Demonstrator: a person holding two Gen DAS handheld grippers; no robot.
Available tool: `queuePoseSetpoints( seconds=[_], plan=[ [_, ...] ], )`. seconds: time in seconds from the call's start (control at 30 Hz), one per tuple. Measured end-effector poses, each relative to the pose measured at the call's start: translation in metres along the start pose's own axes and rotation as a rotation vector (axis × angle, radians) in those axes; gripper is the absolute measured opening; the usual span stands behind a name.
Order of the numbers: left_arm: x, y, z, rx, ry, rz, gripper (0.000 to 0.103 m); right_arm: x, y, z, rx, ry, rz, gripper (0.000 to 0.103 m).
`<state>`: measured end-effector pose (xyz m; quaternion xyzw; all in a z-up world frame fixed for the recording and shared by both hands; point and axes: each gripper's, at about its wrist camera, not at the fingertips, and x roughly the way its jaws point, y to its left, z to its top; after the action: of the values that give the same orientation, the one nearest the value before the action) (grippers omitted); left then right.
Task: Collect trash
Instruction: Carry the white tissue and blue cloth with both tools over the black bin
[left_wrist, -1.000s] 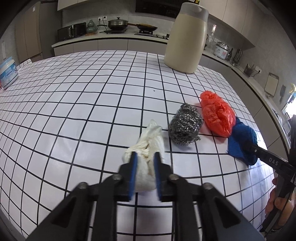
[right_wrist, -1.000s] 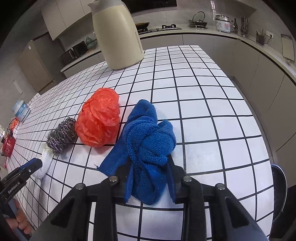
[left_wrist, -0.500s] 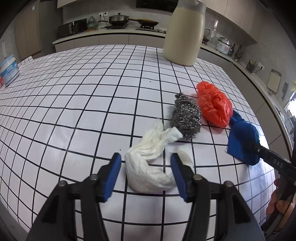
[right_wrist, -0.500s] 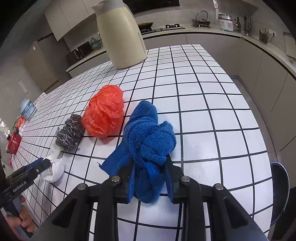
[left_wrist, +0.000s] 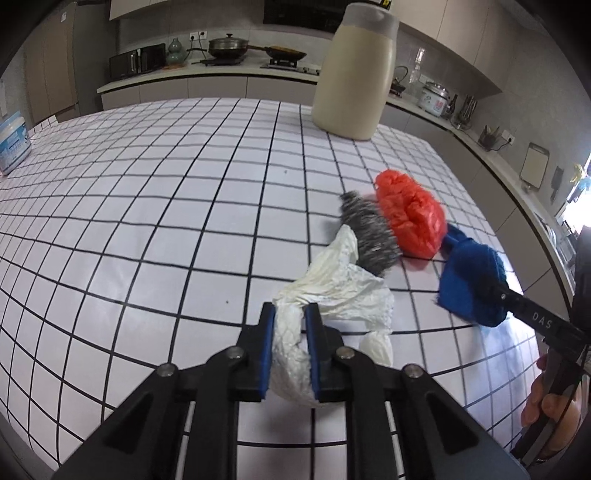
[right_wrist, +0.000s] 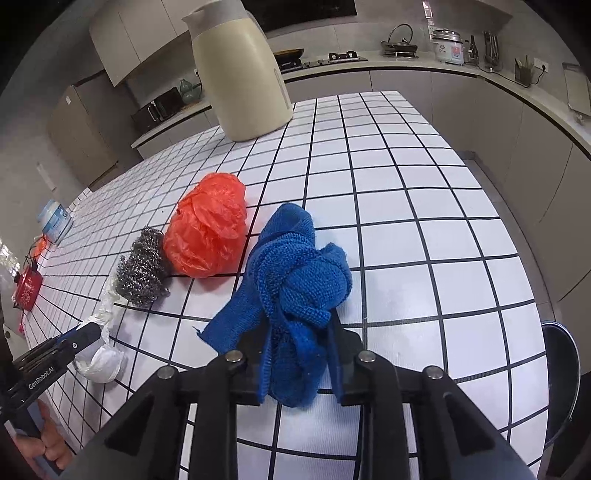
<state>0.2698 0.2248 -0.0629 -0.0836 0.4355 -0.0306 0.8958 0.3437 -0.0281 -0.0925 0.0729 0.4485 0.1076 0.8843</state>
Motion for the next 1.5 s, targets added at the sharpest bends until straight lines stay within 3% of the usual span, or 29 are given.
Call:
queuePoseSetpoints(
  seconds=[0.23,0.47,0.73,1.03,1.23,1.5],
  plan=[
    [-0.018,-0.039,0.011,0.042,-0.039,-0.062,0.018,-0.028,-0.013,0.002,0.025,-0.048,0.030,0.027],
    [-0.016,-0.108,0.014,0.117,-0.032,-0.154,0.018,-0.076,-0.051,0.002,0.071,-0.117,0.023,0.027],
    [-0.008,-0.210,0.004,0.230,0.000,-0.272,0.018,-0.136,-0.130,-0.016,0.172,-0.173,-0.061,0.027],
    [0.007,-0.332,-0.029,0.360,0.063,-0.387,0.018,-0.186,-0.232,-0.057,0.302,-0.182,-0.186,0.027],
    [0.020,-0.384,-0.052,0.412,0.104,-0.404,0.018,-0.205,-0.287,-0.085,0.348,-0.164,-0.240,0.027],
    [0.042,-0.423,-0.087,0.425,0.150,-0.368,0.018,-0.208,-0.347,-0.117,0.388,-0.114,-0.255,0.027]
  ],
)
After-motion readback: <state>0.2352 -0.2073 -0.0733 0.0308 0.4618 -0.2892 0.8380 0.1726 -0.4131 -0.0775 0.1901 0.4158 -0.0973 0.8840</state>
